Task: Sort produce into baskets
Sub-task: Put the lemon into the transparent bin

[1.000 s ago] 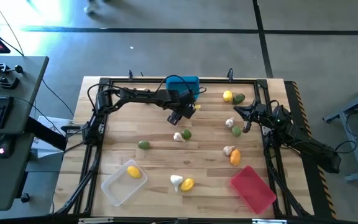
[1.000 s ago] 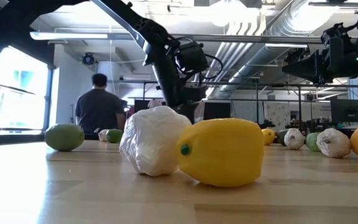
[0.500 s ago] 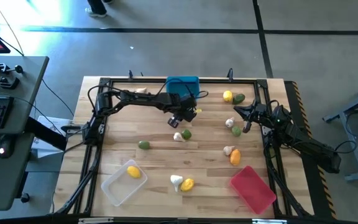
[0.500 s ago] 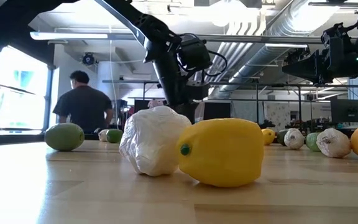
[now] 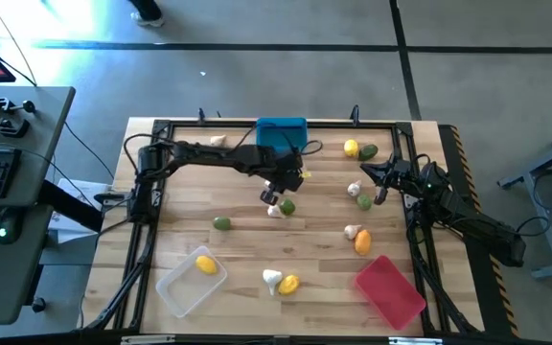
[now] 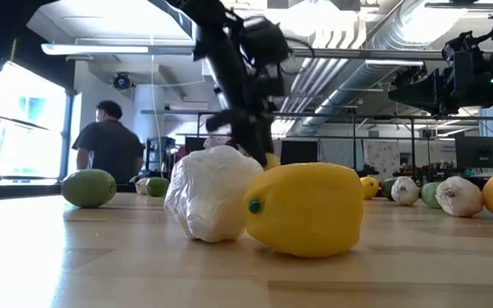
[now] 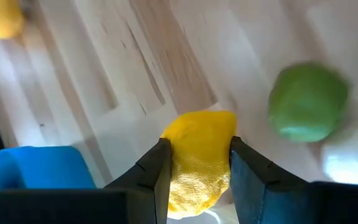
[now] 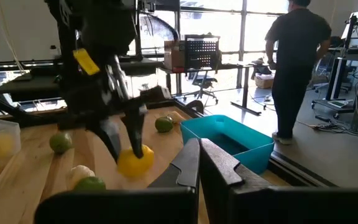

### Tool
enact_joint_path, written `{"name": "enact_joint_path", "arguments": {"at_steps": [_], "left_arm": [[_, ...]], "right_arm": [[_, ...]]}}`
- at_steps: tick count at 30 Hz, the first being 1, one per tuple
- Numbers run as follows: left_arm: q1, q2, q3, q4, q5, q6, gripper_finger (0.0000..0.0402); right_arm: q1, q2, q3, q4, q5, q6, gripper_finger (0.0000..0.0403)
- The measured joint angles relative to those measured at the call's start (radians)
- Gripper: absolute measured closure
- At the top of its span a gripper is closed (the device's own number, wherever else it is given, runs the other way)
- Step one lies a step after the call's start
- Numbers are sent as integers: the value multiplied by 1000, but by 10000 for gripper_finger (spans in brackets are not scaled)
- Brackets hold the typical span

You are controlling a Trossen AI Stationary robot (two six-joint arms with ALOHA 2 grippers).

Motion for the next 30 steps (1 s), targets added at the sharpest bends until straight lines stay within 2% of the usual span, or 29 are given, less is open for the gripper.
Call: {"name": "enact_joint_path", "arguments": {"at_steps": [7, 14, 20, 25, 30], "left_arm": [[-63, -142, 2, -154, 24, -146, 298], [-213, -298, 2, -405, 25, -410, 298], [-396, -403, -5, -496, 108, -792, 298], [-562, -440, -60, -491, 102, -1142, 298], [-734, -439, -146, -493, 73, -1380, 298]], "right_arm": [[0, 0, 0, 0, 0, 0, 403], [0, 0, 0, 0, 0, 0, 403], [0, 0, 0, 0, 0, 0, 403], [0, 0, 0, 0, 0, 0, 403], [0, 0, 0, 0, 0, 0, 403]]}}
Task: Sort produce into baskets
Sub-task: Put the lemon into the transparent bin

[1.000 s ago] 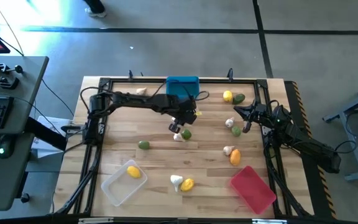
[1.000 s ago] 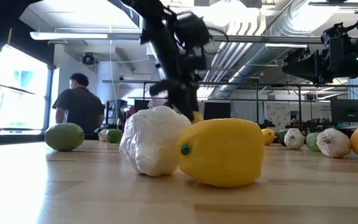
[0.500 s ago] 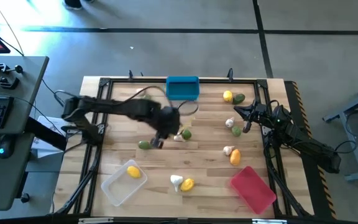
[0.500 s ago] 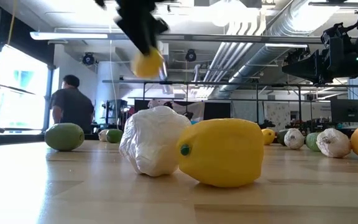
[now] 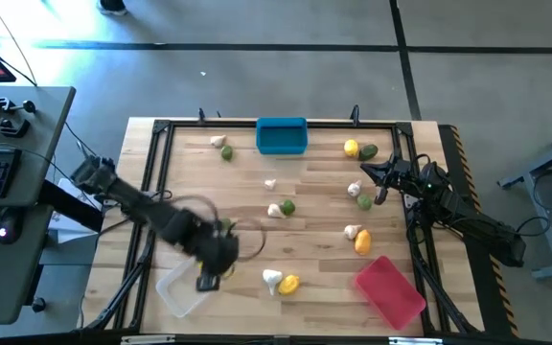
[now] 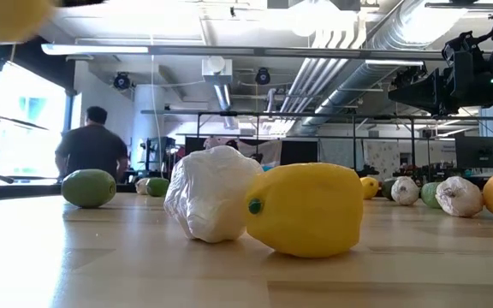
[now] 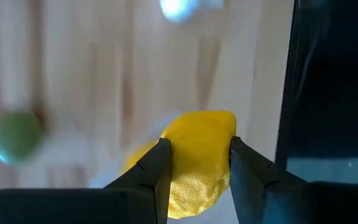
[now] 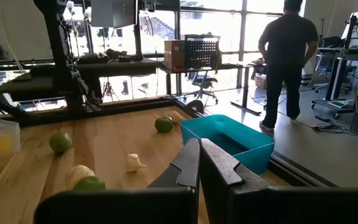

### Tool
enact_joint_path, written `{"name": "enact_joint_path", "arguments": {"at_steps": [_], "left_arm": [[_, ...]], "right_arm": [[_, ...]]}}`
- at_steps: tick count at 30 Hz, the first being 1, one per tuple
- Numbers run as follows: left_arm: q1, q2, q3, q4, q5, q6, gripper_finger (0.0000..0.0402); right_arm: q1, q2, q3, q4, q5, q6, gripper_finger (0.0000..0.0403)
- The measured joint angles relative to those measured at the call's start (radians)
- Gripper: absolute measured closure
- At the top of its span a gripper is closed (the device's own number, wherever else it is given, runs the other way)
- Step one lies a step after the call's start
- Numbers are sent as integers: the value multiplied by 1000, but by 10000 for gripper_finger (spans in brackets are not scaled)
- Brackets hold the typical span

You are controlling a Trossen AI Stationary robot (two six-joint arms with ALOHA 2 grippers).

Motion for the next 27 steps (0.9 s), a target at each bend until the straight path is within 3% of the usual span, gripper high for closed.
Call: {"name": "enact_joint_path", "arguments": {"at_steps": [6, 9, 15, 22, 27], "left_arm": [[-126, 0, -112, 3, -30, -266, 298], [-177, 0, -153, 5, -26, -320, 298], [-227, 1, -243, 32, -26, -277, 298], [-213, 1, -335, 90, -22, -171, 298], [-195, 1, -403, 167, 58, -122, 298]], "right_arm": [[0, 0, 0, 0, 0, 0, 403], [0, 0, 0, 0, 0, 0, 403], [0, 0, 0, 0, 0, 0, 403], [0, 0, 0, 0, 0, 0, 403], [0, 0, 0, 0, 0, 0, 403]]}}
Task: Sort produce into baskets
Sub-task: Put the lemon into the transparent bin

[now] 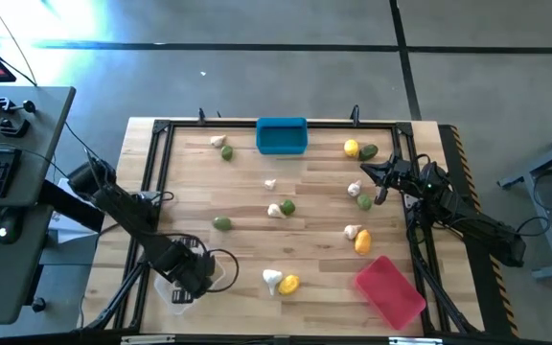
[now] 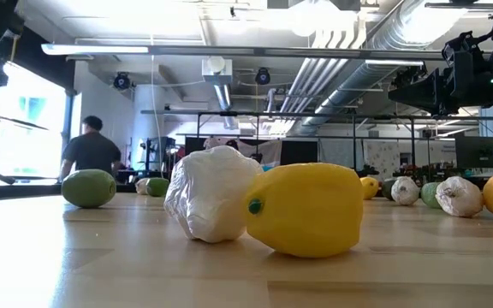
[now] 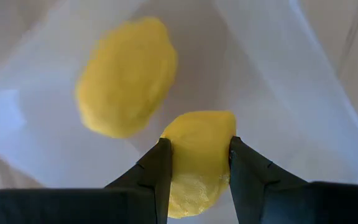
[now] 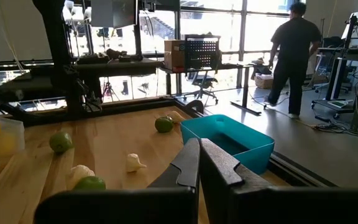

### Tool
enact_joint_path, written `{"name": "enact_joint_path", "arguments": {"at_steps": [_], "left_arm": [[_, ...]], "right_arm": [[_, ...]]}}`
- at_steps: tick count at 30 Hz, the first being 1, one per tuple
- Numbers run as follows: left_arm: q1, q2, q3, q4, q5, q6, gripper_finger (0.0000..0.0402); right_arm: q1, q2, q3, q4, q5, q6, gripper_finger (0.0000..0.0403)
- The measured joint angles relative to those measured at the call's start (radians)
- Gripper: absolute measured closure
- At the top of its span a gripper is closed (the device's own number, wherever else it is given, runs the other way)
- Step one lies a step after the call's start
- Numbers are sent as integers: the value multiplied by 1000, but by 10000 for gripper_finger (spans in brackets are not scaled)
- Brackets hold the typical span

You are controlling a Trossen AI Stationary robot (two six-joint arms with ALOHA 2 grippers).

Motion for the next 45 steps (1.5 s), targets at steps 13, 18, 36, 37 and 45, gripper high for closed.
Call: {"name": "enact_joint_path", "arguments": {"at_steps": [13, 18, 36, 37, 45], "left_arm": [[32, 0, -14, 17, 35, 41, 233], [49, 0, 2, 0, 37, 42, 214], [369, -214, 9, 123, -1, 399, 392], [404, -229, -13, 181, 4, 431, 390], [649, -272, -166, 642, 86, 677, 400]], "right_arm": [[0, 0, 0, 0, 0, 0, 403], [0, 0, 0, 0, 0, 0, 403], [0, 0, 0, 0, 0, 0, 403], [0, 0, 0, 0, 0, 0, 403], [0, 0, 0, 0, 0, -4, 403]]}}
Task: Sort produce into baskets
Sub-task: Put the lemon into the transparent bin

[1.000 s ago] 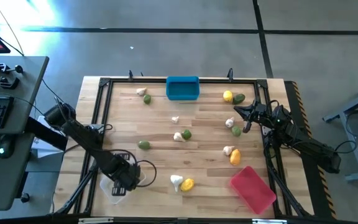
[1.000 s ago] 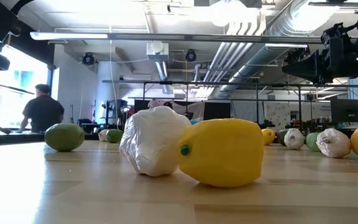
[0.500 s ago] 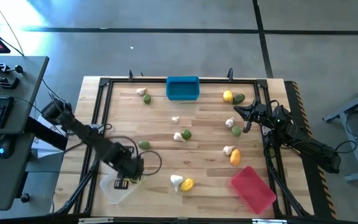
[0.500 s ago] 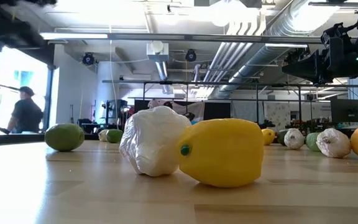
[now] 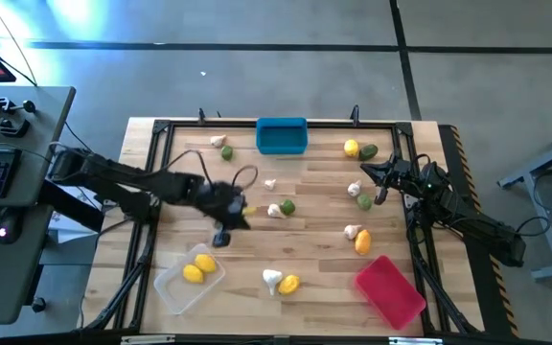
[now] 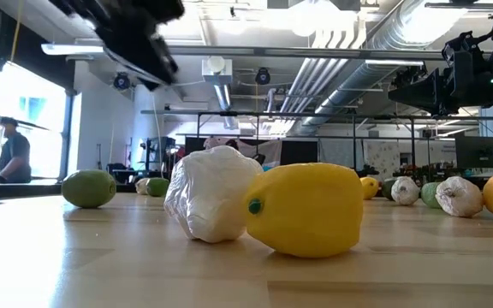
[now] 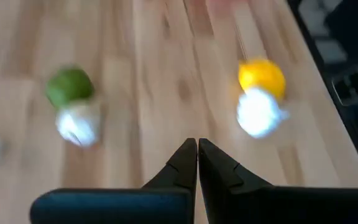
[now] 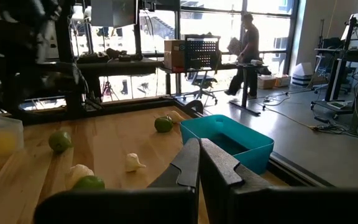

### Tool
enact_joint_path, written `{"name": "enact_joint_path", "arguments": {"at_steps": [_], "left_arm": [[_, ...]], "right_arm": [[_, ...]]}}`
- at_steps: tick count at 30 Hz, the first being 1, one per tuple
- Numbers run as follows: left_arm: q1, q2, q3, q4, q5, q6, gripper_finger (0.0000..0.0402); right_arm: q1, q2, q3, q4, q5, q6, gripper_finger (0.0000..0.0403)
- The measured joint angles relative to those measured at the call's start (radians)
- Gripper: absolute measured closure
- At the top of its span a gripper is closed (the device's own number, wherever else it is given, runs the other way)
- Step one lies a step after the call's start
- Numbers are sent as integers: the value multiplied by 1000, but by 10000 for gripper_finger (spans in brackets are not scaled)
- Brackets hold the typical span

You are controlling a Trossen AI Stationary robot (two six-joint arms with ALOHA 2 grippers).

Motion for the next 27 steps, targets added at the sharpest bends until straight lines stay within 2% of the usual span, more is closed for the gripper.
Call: {"name": "enact_joint_path", "arguments": {"at_steps": [5, 11, 14, 17, 20, 24, 27], "left_arm": [[145, 23, -104, 284, 131, 98, 401], [328, 71, -206, 670, 321, 144, 401], [423, 108, -221, 802, 426, 110, 401], [497, 138, -221, 846, 519, 84, 401], [539, 170, -222, 862, 565, 90, 401], [559, 209, -222, 963, 564, 98, 401], [560, 243, -222, 1067, 562, 64, 401]], "right_arm": [[0, 0, 0, 0, 0, 4, 403], [0, 0, 0, 0, 0, 5, 403], [0, 0, 0, 11, 1, -4, 403], [0, -2, 0, 46, 41, -33, 403], [0, -1, 0, 74, 65, 8, 403], [0, 25, 0, 109, 188, 11, 401], [0, 89, 0, 87, 267, 72, 385]]}}
